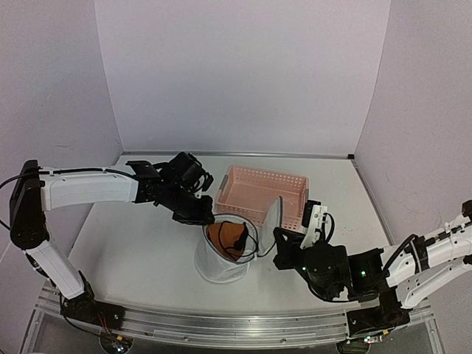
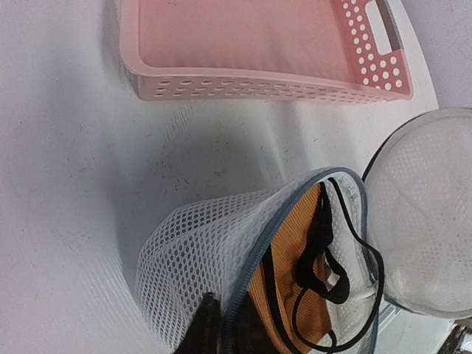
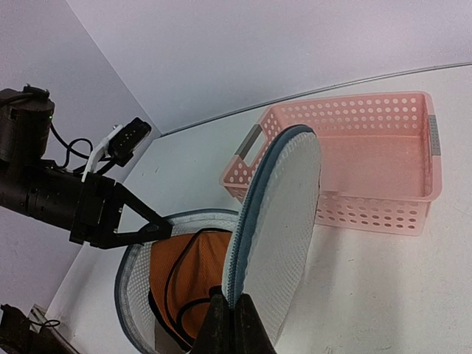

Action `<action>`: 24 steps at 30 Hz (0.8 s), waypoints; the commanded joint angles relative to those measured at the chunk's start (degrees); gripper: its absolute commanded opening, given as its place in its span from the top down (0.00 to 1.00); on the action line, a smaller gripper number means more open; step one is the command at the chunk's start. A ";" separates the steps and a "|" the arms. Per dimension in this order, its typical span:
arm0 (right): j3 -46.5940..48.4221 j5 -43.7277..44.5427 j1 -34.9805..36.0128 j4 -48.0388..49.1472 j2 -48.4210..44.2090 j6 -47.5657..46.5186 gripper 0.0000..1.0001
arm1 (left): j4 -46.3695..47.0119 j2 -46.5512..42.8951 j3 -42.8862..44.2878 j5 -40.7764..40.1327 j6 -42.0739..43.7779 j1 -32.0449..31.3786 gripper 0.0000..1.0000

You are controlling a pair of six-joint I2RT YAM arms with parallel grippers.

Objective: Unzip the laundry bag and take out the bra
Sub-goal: Open the lid of the laundry bag.

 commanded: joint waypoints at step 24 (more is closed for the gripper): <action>-7.06 2.82 0.36 -23.83 -8.54 27.98 0.58 | 4.09 -8.83 -7.33 -2.62 -4.63 -1.57 1.00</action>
